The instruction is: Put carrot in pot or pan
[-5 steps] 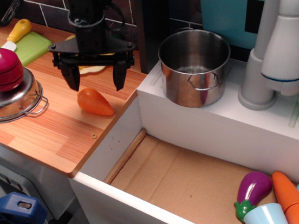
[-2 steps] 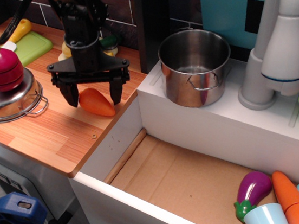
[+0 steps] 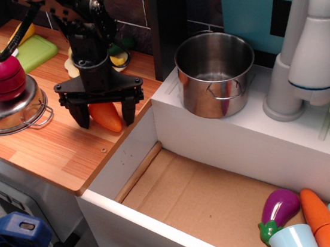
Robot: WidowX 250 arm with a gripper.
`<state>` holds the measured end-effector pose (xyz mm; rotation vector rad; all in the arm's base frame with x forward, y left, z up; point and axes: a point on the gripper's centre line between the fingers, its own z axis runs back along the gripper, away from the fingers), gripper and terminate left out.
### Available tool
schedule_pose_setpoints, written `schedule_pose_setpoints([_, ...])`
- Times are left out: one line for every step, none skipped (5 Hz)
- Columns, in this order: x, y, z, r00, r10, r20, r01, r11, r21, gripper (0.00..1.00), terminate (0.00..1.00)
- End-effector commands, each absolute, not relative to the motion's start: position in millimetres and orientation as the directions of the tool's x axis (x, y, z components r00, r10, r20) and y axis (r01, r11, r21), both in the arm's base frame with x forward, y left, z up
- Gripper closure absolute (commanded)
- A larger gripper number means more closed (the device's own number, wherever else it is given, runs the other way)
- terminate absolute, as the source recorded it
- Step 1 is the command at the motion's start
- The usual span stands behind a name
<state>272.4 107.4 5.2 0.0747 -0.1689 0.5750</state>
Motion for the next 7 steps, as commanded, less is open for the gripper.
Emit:
schedule_pose_setpoints([288, 102, 23, 0.823, 0.515, 0.241, -0.536, 0.844, 0.029, 1.0, 0.0])
schedule_pose_setpoints([291, 97, 48, 0.821, 0.494, 0.287, -0.529, 0.847, 0.055, 1.0, 0.0])
schedule_pose_setpoints([295, 89, 82, 0.825, 0.445, 0.348, -0.501, 0.861, 0.086, 1.0, 0.0])
schedule_pose_setpoints([291, 78, 99, 0.826, 0.384, 0.413, -0.451, 0.889, 0.074, 1.0, 0.0])
schedule_pose_setpoints([304, 57, 116, 0.828, 0.308, 0.469, -0.376, 0.925, 0.056, 1.0, 0.0])
schedule_pose_setpoints([318, 38, 121, 0.834, 0.245, 0.495, -0.301, 0.953, 0.035, 1.0, 0.0])
schedule_pose_setpoints([335, 20, 122, 0.837, 0.21, 0.505, -0.248, 0.969, 0.009, 1.0, 0.0])
